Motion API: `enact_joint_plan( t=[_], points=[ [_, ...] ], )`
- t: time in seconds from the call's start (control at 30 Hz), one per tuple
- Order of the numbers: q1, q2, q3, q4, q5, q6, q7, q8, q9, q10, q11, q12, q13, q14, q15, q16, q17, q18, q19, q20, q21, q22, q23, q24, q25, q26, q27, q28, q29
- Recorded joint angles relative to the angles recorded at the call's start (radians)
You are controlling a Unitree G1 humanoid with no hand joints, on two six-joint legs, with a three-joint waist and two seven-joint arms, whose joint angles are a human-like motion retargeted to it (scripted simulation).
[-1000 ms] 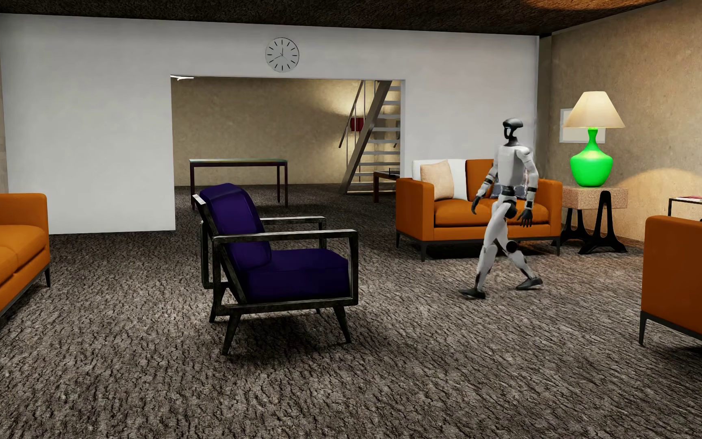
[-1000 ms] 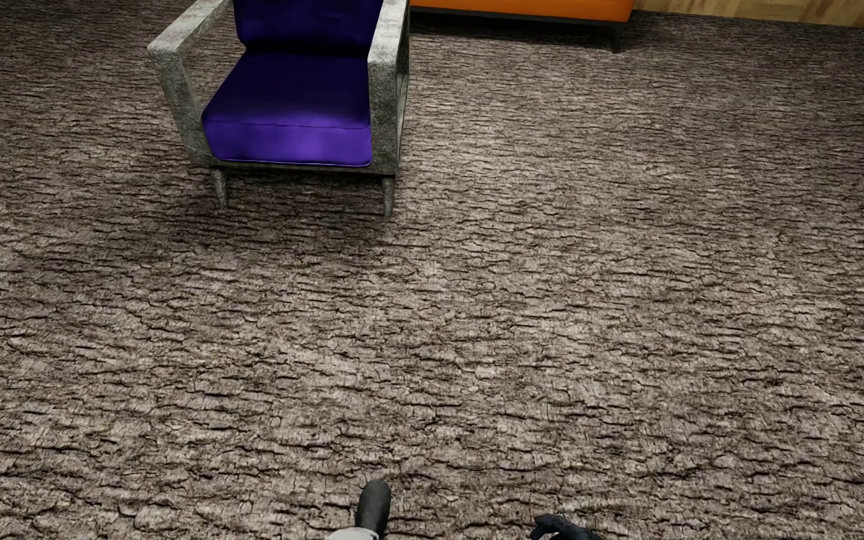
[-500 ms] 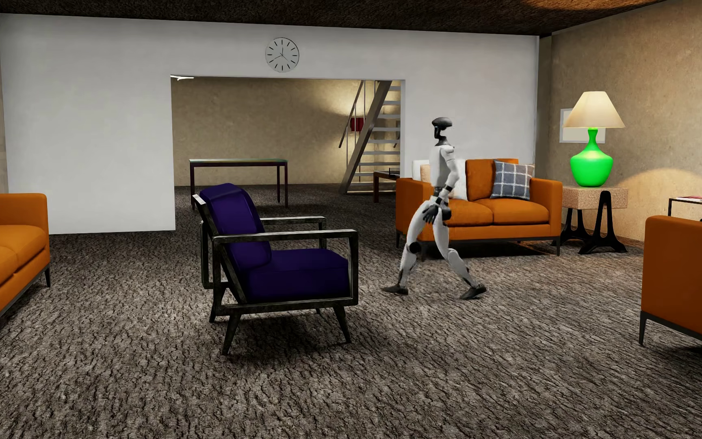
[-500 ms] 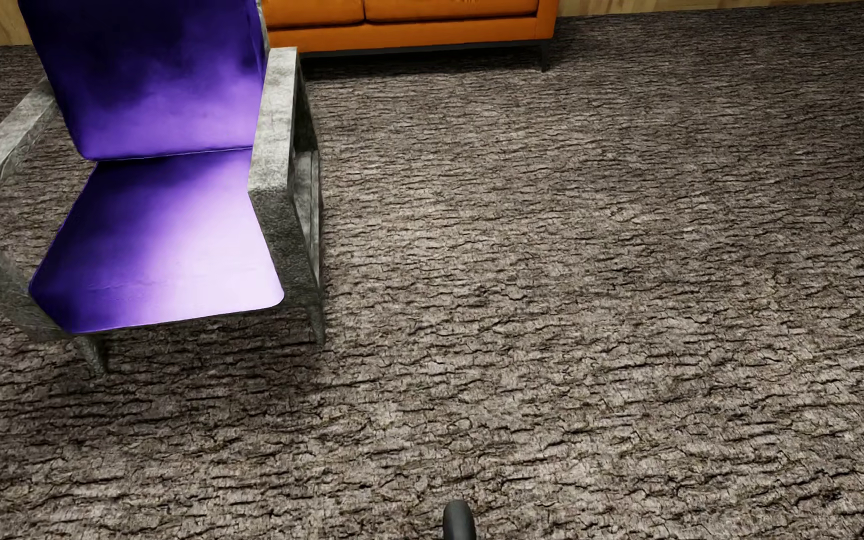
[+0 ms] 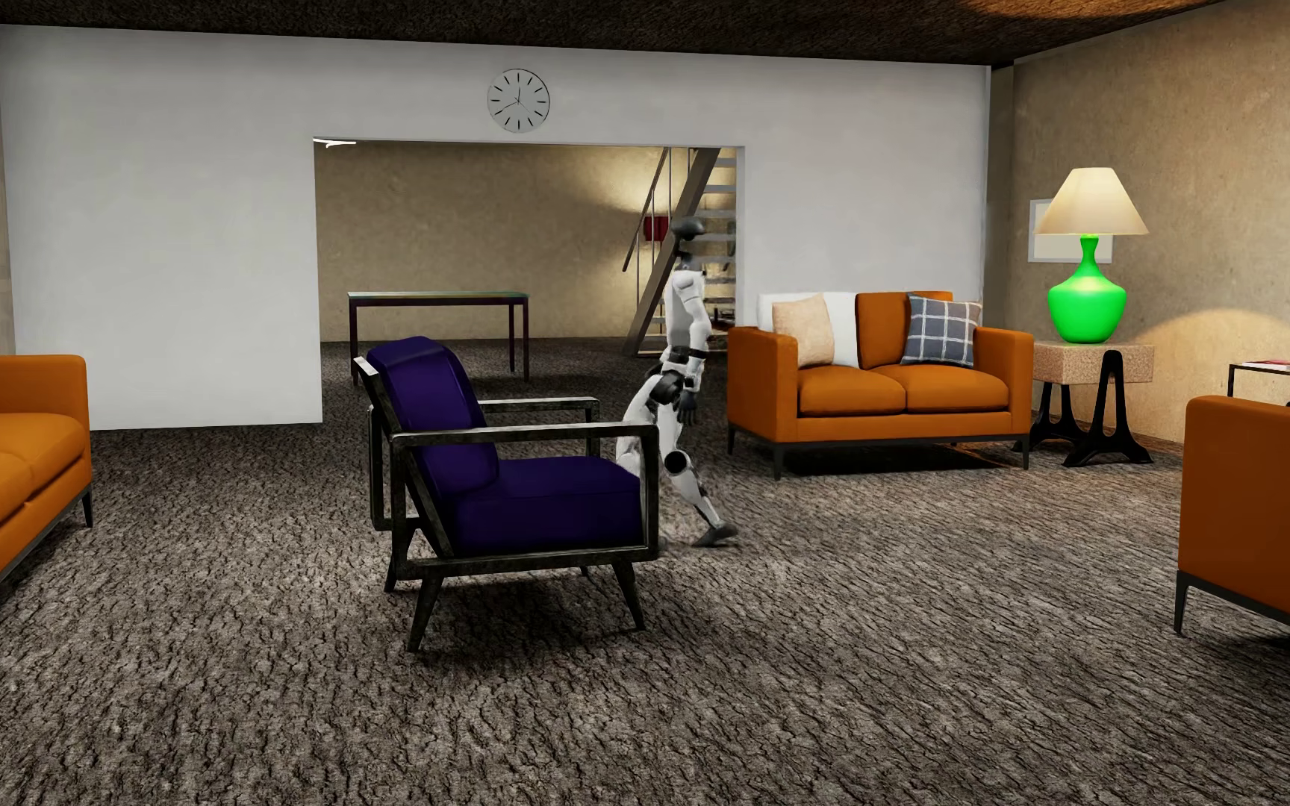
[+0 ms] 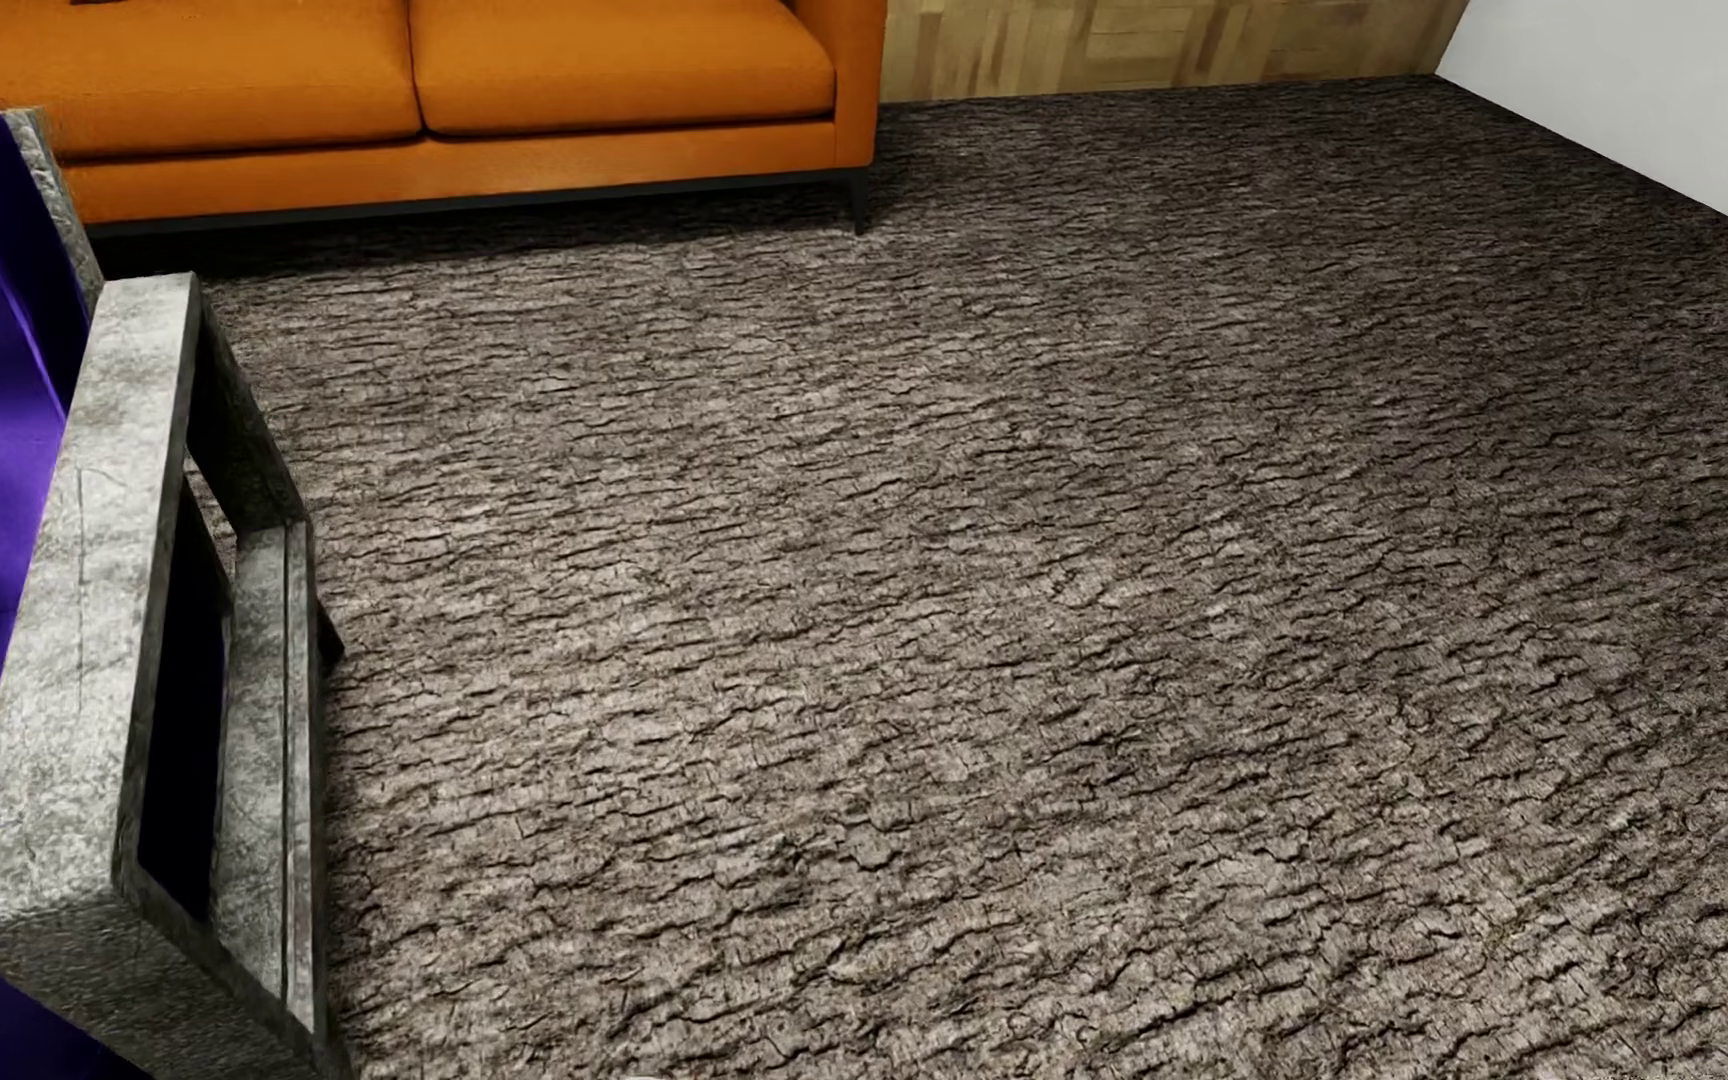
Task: Head to the table
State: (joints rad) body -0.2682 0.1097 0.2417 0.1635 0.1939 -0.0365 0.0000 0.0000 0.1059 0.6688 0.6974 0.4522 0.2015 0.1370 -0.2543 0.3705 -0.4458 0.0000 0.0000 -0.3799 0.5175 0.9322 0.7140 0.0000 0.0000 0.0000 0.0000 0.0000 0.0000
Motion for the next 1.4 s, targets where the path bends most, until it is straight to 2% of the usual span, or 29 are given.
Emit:
enact_joint_plan(
  t=[0.03, 0.1, 0.13, 0.27, 0.33, 0.4, 0.43, 0.5, 0.53, 0.57, 0.6, 0.63, 0.7, 0.77, 0.8, 0.83, 0.93, 1.0, 1.03, 1.07, 1.1, 1.13, 1.17, 1.2, 1.27, 1.3, 1.33, 1.37, 1.4],
  points=[
    [0.031, -0.051, 0.025, 0.004, -0.018, -0.02, 0.0, 0.0, 0.006, 0.039, 0.113, -0.025, -0.012, -0.106, 0.125, 0.001, 0.036, 0.0, 0.0, -0.011, -0.039, 0.024, 0.024, 0.0, 0.0, 0.0, 0.0, 0.0, 0.0],
    [0.113, -0.159, -0.009, 0.037, -0.058, -0.056, 0.0, 0.0, 0.028, 0.022, 0.213, -0.091, -0.044, -0.203, 0.392, 0.036, 0.072, 0.0, 0.0, -0.014, 0.05, 0.049, 0.032, 0.0, 0.0, 0.0, 0.0, 0.0, 0.0],
    [0.152, -0.233, -0.042, 0.067, -0.077, -0.06, 0.0, 0.0, 0.025, 0.002, 0.234, -0.101, -0.03, -0.23, 0.423, 0.042, 0.079, 0.0, 0.0, 0.027, 0.064, 0.03, 0.011, 0.0, 0.0, 0.0, 0.0, 0.0, 0.0],
    [0.346, -0.474, -0.16, 0.123, -0.168, -0.023, 0.0, 0.0, 0.005, -0.042, 0.115, -0.105, 0.062, -0.357, 0.353, 0.042, 0.095, 0.0, 0.0, 0.05, 0.162, -0.093, 0.093, 0.0, 0.0, 0.0, 0.0, 0.0, 0.0],
    [0.454, -0.569, -0.215, 0.102, -0.196, 0.0, 0.0, 0.0, -0.008, -0.081, -0.034, -0.12, 0.119, -0.401, 0.307, 0.032, 0.084, 0.0, 0.0, 0.043, 0.168, -0.146, 0.138, 0.0, 0.0, 0.0, 0.0, 0.0, 0.0],
    [0.535, -0.643, -0.274, 0.062, -0.221, 0.012, 0.0, 0.0, -0.015, -0.11, -0.13, -0.155, 0.167, -0.451, 0.162, 0.039, 0.065, 0.0, 0.0, 0.044, 0.211, -0.185, 0.196, 0.0, 0.0, 0.0, 0.0, 0.0, 0.0],
    [0.556, -0.675, -0.321, 0.06, -0.242, 0.024, 0.0, 0.0, -0.008, -0.103, -0.137, -0.187, 0.186, -0.476, 0.164, 0.045, 0.055, 0.0, 0.0, 0.016, 0.241, -0.2, 0.227, 0.0, 0.0, 0.0, 0.0, 0.0, 0.0],
    [0.618, -0.768, -0.398, 0.086, -0.247, 0.062, 0.0, 0.0, 0.017, -0.082, -0.003, -0.232, 0.22, -0.446, 0.45, 0.06, 0.045, 0.0, 0.0, 0.007, 0.265, -0.217, 0.283, 0.0, 0.0, 0.0, 0.0, 0.0, 0.0],
    [0.643, -0.787, -0.415, 0.1, -0.221, 0.084, 0.0, 0.0, 0.022, -0.068, 0.059, -0.228, 0.211, -0.372, 0.484, 0.059, 0.048, 0.0, 0.0, 0.031, 0.294, -0.215, 0.324, 0.0, 0.0, 0.0, 0.0, 0.0, 0.0],
    [0.619, -0.76, -0.429, 0.124, -0.188, 0.1, 0.0, 0.0, 0.009, 0.002, 0.078, -0.21, 0.21, -0.266, 0.435, 0.057, 0.047, 0.0, 0.0, 0.044, 0.324, -0.2, 0.339, 0.0, 0.0, 0.0, 0.0, 0.0, 0.0],
    [0.543, -0.724, -0.415, 0.117, -0.163, 0.104, 0.0, 0.0, -0.009, 0.095, 0.092, -0.195, 0.223, -0.168, 0.367, 0.054, 0.052, 0.0, 0.0, 0.031, 0.309, -0.173, 0.337, 0.0, 0.0, 0.0, 0.0, 0.0, 0.0],
    [0.455, -0.676, -0.359, 0.093, -0.132, 0.109, 0.0, 0.0, -0.016, 0.236, 0.091, -0.189, 0.235, -0.158, 0.3, 0.049, 0.053, 0.0, 0.0, 0.022, 0.278, -0.147, 0.307, 0.0, 0.0, 0.0, 0.0, 0.0, 0.0],
    [0.297, -0.481, -0.234, 0.058, -0.037, 0.125, 0.0, 0.0, 0.025, 0.528, 0.009, -0.155, 0.182, -0.259, 0.221, 0.041, 0.049, 0.0, 0.0, -0.004, 0.305, -0.131, 0.255, 0.0, 0.0, 0.0, 0.0, 0.0, 0.0],
    [0.087, -0.257, -0.137, -0.005, 0.013, 0.118, 0.0, 0.0, 0.041, 0.62, -0.118, -0.101, 0.103, -0.392, 0.11, 0.037, 0.043, 0.0, 0.0, -0.052, 0.243, -0.107, 0.165, 0.0, 0.0, 0.0, 0.0, 0.0, 0.0],
    [-0.032, -0.174, -0.085, -0.021, 0.025, 0.117, 0.0, 0.0, 0.035, 0.577, -0.166, -0.078, 0.065, -0.411, 0.054, 0.04, 0.04, 0.0, 0.0, -0.088, 0.178, -0.09, 0.11, 0.0, 0.0, 0.0, 0.0, 0.0, 0.0],
    [-0.088, -0.066, -0.027, -0.052, -0.005, 0.107, 0.0, 0.0, 0.041, 0.457, -0.204, -0.047, 0.034, -0.413, -0.003, 0.038, 0.032, 0.0, 0.0, -0.099, 0.119, -0.077, 0.053, 0.0, 0.0, 0.0, 0.0, 0.0, 0.0],
    [-0.213, 0.153, 0.085, -0.047, -0.044, 0.11, 0.0, 0.0, 0.005, -0.035, -0.282, 0.026, -0.089, -0.319, -0.153, 0.031, 0.011, 0.0, 0.0, -0.129, -0.05, -0.041, -0.104, 0.0, 0.0, 0.0, 0.0, 0.0, 0.0],
    [-0.258, 0.25, 0.13, -0.03, -0.071, 0.12, 0.0, 0.0, -0.03, -0.197, -0.288, 0.063, -0.146, -0.345, -0.18, 0.034, -0.012, 0.0, 0.0, -0.135, -0.111, -0.035, -0.186, 0.0, 0.0, 0.0, 0.0, 0.0, 0.0],
    [-0.275, 0.288, 0.177, -0.027, -0.127, 0.11, 0.0, 0.0, -0.029, -0.147, -0.266, 0.076, -0.156, -0.336, -0.146, 0.034, -0.011, 0.0, 0.0, -0.133, -0.139, -0.029, -0.205, 0.0, 0.0, 0.0, 0.0, 0.0, 0.0],
    [-0.32, 0.301, 0.196, -0.04, -0.18, 0.088, 0.0, 0.0, -0.031, -0.008, -0.206, 0.072, -0.149, -0.26, -0.068, 0.033, -0.002, 0.0, 0.0, -0.148, -0.156, -0.003, -0.206, 0.0, 0.0, 0.0, 0.0, 0.0, 0.0],
    [-0.333, 0.29, 0.189, -0.085, -0.239, 0.048, 0.0, 0.0, -0.018, 0.123, -0.088, 0.051, -0.124, -0.247, 0.073, 0.03, 0.027, 0.0, 0.0, -0.17, -0.158, 0.05, -0.172, 0.0, 0.0, 0.0, 0.0, 0.0, 0.0],
    [-0.281, 0.231, 0.16, -0.112, -0.26, 0.042, 0.0, 0.0, -0.008, 0.189, 0.101, 0.015, -0.096, -0.296, 0.233, 0.021, 0.037, 0.0, 0.0, -0.172, -0.152, 0.081, -0.134, 0.0, 0.0, 0.0, 0.0, 0.0, 0.0],
    [-0.23, 0.102, 0.122, -0.128, -0.231, 0.055, 0.0, 0.0, -0.015, 0.207, 0.368, 0.006, -0.083, -0.357, 0.349, 0.004, 0.032, 0.0, 0.0, -0.147, -0.097, 0.055, -0.094, 0.0, 0.0, 0.0, 0.0, 0.0, 0.0],
    [-0.135, -0.007, 0.045, -0.168, -0.233, 0.046, 0.0, 0.0, -0.002, 0.17, 0.581, -0.009, -0.079, -0.374, 0.338, -0.006, 0.038, 0.0, 0.0, -0.131, -0.034, 0.01, -0.04, 0.0, 0.0, 0.0, 0.0, 0.0, 0.0],
    [0.043, -0.216, -0.115, -0.188, -0.172, 0.094, 0.0, 0.0, 0.005, 0.061, 0.723, -0.067, -0.005, -0.365, 0.318, -0.025, 0.047, 0.0, 0.0, -0.078, 0.03, -0.107, 0.035, 0.0, 0.0, 0.0, 0.0, 0.0, 0.0],
    [0.151, -0.301, -0.178, -0.187, -0.145, 0.121, 0.0, 0.0, 0.011, -0.005, 0.655, -0.093, 0.063, -0.366, 0.345, -0.032, 0.045, 0.0, 0.0, -0.07, 0.014, -0.18, 0.046, 0.0, 0.0, 0.0, 0.0, 0.0, 0.0],
    [0.247, -0.37, -0.221, -0.183, -0.128, 0.121, 0.0, 0.0, 0.016, -0.061, 0.492, -0.122, 0.062, -0.371, 0.419, -0.028, 0.081, 0.0, 0.0, -0.029, 0.109, -0.246, 0.213, 0.0, 0.0, 0.0, 0.0, 0.0, 0.0],
    [0.339, -0.427, -0.266, -0.172, -0.117, 0.133, 0.0, 0.0, 0.016, -0.111, 0.281, -0.151, 0.116, -0.377, 0.513, -0.029, 0.06, 0.0, 0.0, 0.011, 0.173, -0.328, 0.206, 0.0, 0.0, 0.0, 0.0, 0.0, 0.0],
    [0.416, -0.472, -0.303, -0.161, -0.116, 0.137, 0.0, 0.0, 0.008, -0.151, 0.065, -0.179, 0.157, -0.399, 0.552, -0.026, 0.059, 0.0, 0.0, 0.014, 0.21, -0.39, 0.235, 0.0, 0.0, 0.0, 0.0, 0.0, 0.0]
  ],
)
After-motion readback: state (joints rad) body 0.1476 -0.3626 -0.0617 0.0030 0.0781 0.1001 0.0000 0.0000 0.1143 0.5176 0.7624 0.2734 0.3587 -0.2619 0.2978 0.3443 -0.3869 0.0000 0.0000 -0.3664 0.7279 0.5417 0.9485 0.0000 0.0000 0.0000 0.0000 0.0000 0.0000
